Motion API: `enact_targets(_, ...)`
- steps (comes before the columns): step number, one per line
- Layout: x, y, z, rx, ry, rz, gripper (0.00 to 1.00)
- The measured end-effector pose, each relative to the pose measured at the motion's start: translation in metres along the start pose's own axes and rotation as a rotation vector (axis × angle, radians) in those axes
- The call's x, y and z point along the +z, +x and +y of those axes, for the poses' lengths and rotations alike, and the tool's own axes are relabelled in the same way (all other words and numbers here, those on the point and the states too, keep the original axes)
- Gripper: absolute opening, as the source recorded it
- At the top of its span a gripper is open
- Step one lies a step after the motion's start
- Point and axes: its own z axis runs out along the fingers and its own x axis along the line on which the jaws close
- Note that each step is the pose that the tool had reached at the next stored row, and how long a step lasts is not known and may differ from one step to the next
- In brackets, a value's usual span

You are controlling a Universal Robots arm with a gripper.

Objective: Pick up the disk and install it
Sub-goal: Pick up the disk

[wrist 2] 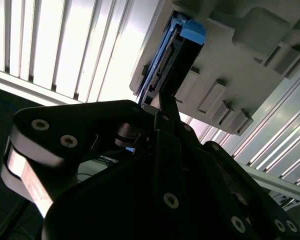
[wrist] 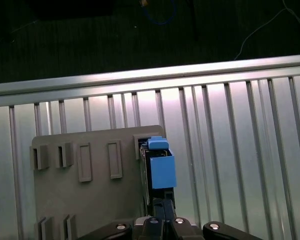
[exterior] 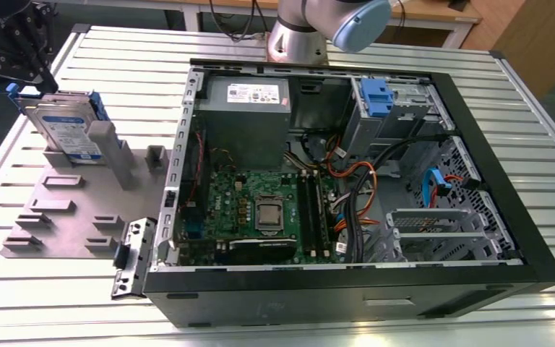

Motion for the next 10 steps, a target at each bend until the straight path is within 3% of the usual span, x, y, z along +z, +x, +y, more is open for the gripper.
enact_targets(10,0.0000,-0.0001,-0.0003,0.001,0.0001,0.0000,0.11)
